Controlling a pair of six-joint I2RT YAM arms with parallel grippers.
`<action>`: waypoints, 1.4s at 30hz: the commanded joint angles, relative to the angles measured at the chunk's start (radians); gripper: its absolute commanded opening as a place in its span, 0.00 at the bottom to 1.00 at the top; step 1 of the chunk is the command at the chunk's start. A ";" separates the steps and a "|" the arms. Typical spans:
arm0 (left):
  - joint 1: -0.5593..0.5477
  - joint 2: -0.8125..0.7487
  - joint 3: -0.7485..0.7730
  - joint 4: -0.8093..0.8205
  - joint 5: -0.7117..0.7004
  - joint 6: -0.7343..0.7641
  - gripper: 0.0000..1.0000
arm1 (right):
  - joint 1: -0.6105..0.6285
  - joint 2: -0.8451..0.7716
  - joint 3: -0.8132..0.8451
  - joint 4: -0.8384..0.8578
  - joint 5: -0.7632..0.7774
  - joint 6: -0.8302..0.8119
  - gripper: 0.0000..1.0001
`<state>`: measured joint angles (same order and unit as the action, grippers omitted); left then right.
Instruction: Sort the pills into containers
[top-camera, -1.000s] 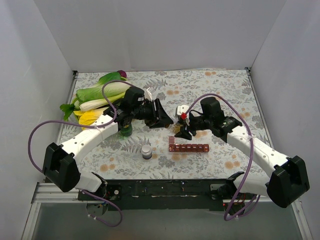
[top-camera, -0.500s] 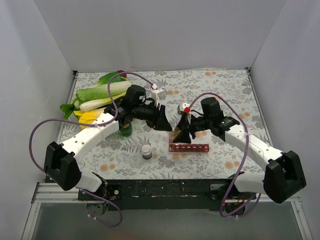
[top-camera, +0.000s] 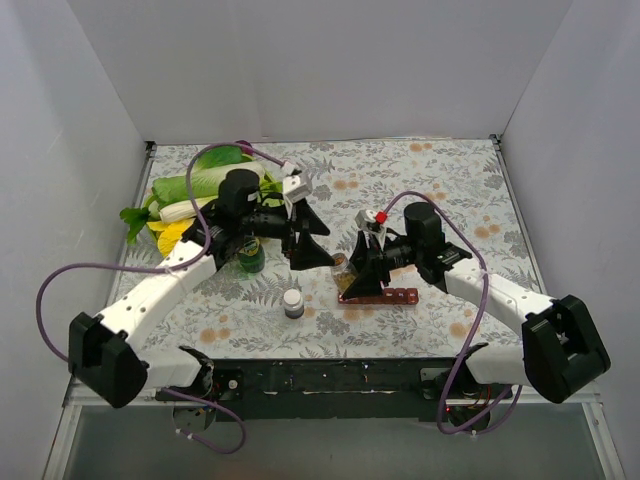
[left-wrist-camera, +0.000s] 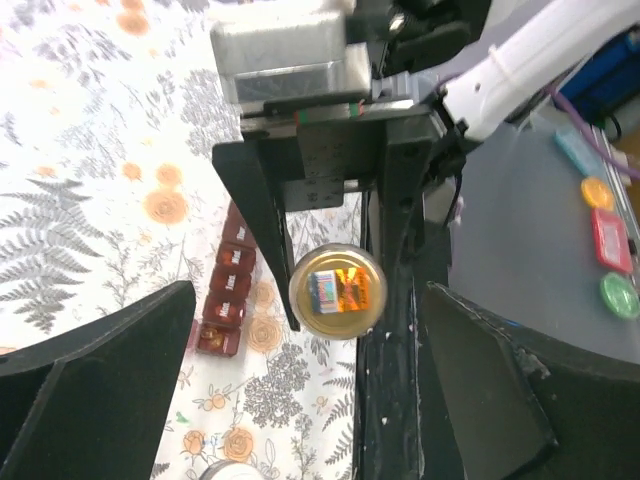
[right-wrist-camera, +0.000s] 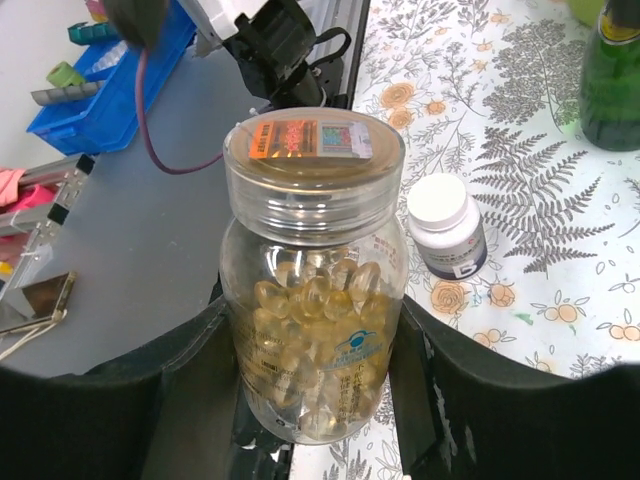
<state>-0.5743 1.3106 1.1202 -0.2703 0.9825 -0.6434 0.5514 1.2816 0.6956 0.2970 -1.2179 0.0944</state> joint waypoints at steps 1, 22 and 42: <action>0.037 -0.166 -0.033 0.197 -0.040 -0.223 0.98 | -0.001 -0.059 0.076 -0.172 0.023 -0.219 0.01; -0.114 0.085 0.207 -0.323 -0.412 -0.556 0.73 | -0.001 -0.057 0.151 -0.391 0.244 -0.424 0.01; -0.173 0.190 0.368 -0.552 -0.528 -0.475 0.54 | -0.001 -0.041 0.159 -0.398 0.296 -0.423 0.01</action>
<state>-0.7387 1.5009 1.4437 -0.7624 0.4728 -1.1481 0.5510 1.2392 0.8024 -0.1108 -0.9215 -0.3195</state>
